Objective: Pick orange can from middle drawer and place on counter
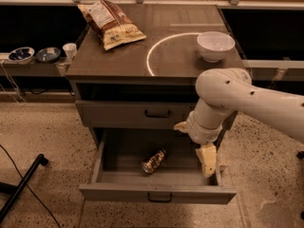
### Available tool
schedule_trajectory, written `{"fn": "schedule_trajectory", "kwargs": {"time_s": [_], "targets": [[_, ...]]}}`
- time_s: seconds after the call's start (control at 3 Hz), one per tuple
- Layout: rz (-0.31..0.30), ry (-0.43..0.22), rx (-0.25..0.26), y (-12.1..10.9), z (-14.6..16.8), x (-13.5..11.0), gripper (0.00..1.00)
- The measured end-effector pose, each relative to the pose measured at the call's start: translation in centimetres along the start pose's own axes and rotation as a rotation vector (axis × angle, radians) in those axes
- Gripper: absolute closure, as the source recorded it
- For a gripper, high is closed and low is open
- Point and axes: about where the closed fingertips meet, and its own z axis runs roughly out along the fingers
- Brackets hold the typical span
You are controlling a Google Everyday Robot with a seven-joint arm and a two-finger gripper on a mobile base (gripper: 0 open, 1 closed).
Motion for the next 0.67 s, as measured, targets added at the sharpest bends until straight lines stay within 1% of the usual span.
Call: {"fn": "schedule_trajectory", "kwargs": {"time_s": [0.33, 0.67], "targets": [[-0.024, -0.037, -0.006, -3.49, 4.81, 0.26, 0.00], [-0.034, -0.042, -0.004, -3.99, 5.46, 0.31, 0.00]]}}
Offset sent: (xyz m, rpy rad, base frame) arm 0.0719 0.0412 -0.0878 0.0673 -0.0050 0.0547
